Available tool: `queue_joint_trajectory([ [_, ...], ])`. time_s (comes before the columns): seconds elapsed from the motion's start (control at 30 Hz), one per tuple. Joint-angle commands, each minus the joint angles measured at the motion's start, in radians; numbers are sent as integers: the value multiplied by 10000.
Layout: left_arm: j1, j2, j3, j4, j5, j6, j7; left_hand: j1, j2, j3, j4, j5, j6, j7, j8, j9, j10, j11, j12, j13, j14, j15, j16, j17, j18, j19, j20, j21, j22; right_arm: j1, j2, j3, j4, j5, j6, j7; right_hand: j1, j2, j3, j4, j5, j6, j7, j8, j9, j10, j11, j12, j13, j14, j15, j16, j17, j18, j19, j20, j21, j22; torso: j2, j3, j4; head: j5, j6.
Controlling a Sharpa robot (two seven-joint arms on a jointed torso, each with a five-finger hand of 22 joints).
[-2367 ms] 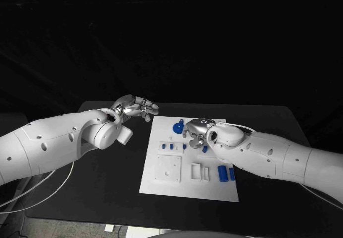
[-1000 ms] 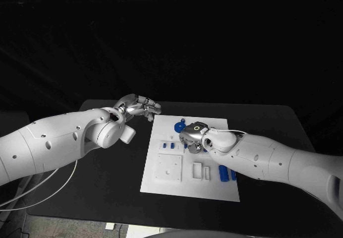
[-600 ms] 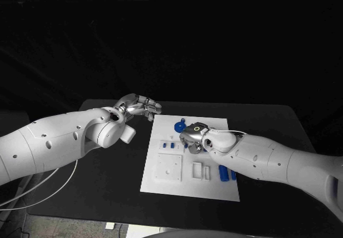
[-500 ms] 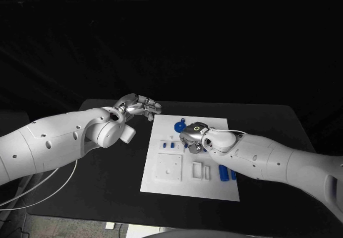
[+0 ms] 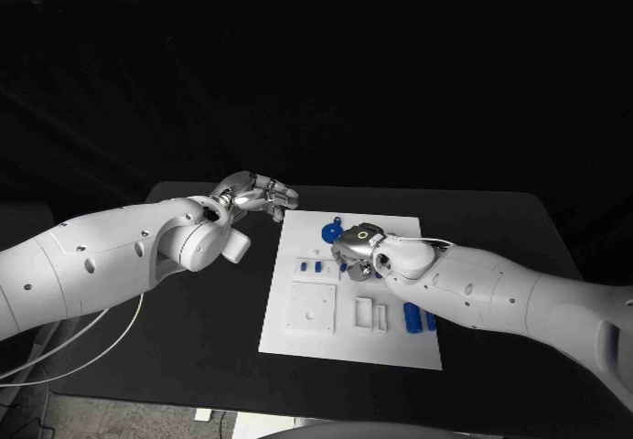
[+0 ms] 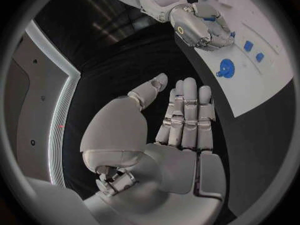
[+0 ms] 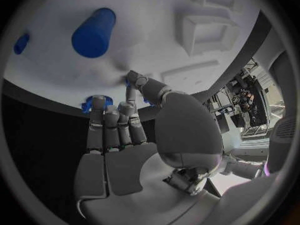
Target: Assemble the parts on the task board
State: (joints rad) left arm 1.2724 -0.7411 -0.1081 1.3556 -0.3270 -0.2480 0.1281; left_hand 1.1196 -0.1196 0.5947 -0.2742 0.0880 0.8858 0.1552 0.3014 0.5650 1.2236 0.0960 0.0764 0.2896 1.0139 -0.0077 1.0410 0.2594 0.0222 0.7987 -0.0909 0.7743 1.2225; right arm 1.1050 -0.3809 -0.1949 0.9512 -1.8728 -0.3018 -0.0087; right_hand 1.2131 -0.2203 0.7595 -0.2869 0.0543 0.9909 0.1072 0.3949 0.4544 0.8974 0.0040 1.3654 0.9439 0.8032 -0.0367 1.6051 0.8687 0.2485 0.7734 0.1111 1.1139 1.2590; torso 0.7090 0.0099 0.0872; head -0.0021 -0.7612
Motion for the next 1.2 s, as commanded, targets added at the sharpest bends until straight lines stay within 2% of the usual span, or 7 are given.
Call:
queue_joint_trajectory([
  [0.03, 12, 20, 7, 19, 8, 40, 60, 50, 77, 19, 48, -26, -82, 0, -50, 14, -54, 34, -30, 17, 18, 37, -38, 16, 200, -11, -114, -53, 13, -64, -26, -36, -29, -162, 372, -21, -134, 24, -133, 9, -56, 85, -14, -8, 26, 21, -12, 57, -16, -49, 9, 59, -3, 133, -62, -17, 16, -11, -11, 4, -14, 0, -20],
  [0.27, 12, 7, 7, 16, 7, 34, 56, 53, 78, 20, 47, -26, -83, 0, -50, 15, -55, 34, -30, 18, 18, 37, -40, 19, 201, -11, -114, -55, 15, -76, -64, -38, 38, -152, 675, -74, -588, 123, -604, 39, -56, 241, -90, 44, 111, 63, -83, 59, -40, -22, 11, 70, -14, 133, -33, -11, 34, -31, -15, 6, -13, -5, -38],
  [0.63, 12, -9, 7, 20, 2, 26, 49, 63, 76, 23, 41, -26, -85, 0, -50, 16, -56, 34, -30, 19, 19, 36, -43, 24, 202, -11, -115, -58, 19, -124, -110, -38, 86, -135, 722, -199, -755, 198, -778, 67, -55, 309, -122, 56, 154, 82, -113, 51, -55, -14, 8, 69, -23, 133, -30, -18, 29, -50, -12, 8, -14, -30, -38],
  [0.8, 12, 3, 7, 14, -2, 32, 45, 66, 75, 24, 39, -26, -86, 0, -50, 16, -57, 34, -30, 20, 19, 36, -44, 27, 202, -11, -115, -59, 21, -124, -107, -38, 109, -79, 775, -268, -1007, 237, -927, 177, -55, 315, -127, 34, 175, 91, -121, 39, -68, -4, 7, 66, -32, 133, -17, -14, 25, -68, -12, 6, -8, -23, -45],
  [1.0, 12, -10, 7, 10, -4, 23, 41, 66, 75, 24, 40, -26, -87, 1, -51, 16, -58, 35, -30, 20, 19, 37, -46, 30, 201, -10, -114, -61, 23, -124, -138, -38, 119, -34, 1070, -331, -1303, 183, -1014, 338, -55, 220, -91, -60, 161, 80, -97, 7, -90, -6, 5, 48, -48, 133, -17, -18, 4, -96, -12, 0, -1, -37, -49],
  [1.2, 12, -21, 7, 26, -13, 28, 37, 68, 75, 24, 40, -26, -89, 2, -51, 17, -60, 35, -31, 21, 21, 37, -47, 34, 201, -9, -114, -63, 26, -133, -171, -39, 166, -31, 1326, -398, -1503, 212, -911, 576, -53, 192, -60, -129, 144, 73, -64, -10, -103, -10, 2, 36, -59, 133, -19, -29, -17, -124, -13, 1, -16, -40, -67],
])
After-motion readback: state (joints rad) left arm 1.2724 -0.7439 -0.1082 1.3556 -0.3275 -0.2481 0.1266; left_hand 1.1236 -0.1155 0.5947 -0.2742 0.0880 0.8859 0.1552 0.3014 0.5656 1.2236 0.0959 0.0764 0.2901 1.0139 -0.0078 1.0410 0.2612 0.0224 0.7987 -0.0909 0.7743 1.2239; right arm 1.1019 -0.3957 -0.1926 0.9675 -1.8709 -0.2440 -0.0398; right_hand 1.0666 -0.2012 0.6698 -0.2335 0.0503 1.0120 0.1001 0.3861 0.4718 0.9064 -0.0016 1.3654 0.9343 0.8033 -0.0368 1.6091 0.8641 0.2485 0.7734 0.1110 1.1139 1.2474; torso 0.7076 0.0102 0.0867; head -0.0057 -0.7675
